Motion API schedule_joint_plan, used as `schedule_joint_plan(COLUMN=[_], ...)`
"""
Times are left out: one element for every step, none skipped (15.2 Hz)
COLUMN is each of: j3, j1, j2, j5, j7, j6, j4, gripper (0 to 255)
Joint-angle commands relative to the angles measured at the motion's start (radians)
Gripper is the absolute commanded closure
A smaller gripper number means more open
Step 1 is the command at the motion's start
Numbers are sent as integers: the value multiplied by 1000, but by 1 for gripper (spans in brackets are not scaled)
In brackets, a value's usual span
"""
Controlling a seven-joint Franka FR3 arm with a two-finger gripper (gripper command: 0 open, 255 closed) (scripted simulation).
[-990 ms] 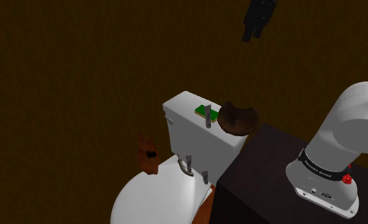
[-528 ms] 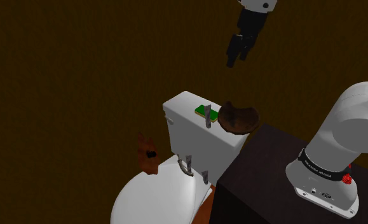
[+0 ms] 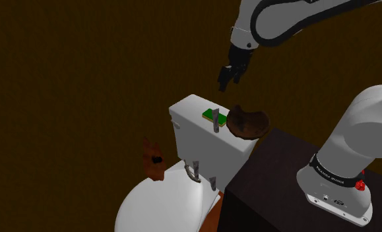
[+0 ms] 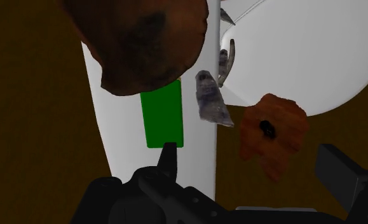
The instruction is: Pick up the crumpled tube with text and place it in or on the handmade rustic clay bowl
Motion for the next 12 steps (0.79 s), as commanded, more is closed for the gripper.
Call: schedule_joint_plan(j3=[16, 25, 34, 43, 53, 63, 73, 82, 84, 86, 88, 90], j1=[-8, -14, -20, -27, -35, -45, -56, -66, -68, -71, -74, -77], j2=[56, 91, 127, 164, 203, 244, 286, 320, 335, 351, 366, 382], j5=[-6, -10, -17, -24, -34, -46, -62, -77, -81, -86, -91, -97], j7=[18, 28, 40, 52, 66, 82, 100, 116, 119, 123, 126, 131], j6=[94, 138, 183, 227, 271, 315, 357, 391, 407, 423, 440, 456], j4=[-28, -35, -40, -44, -46, -46, -44, -41, -42, -43, -44, -45], gripper=[0, 0, 0, 0, 0, 0, 0, 0, 0, 0, 0, 0])
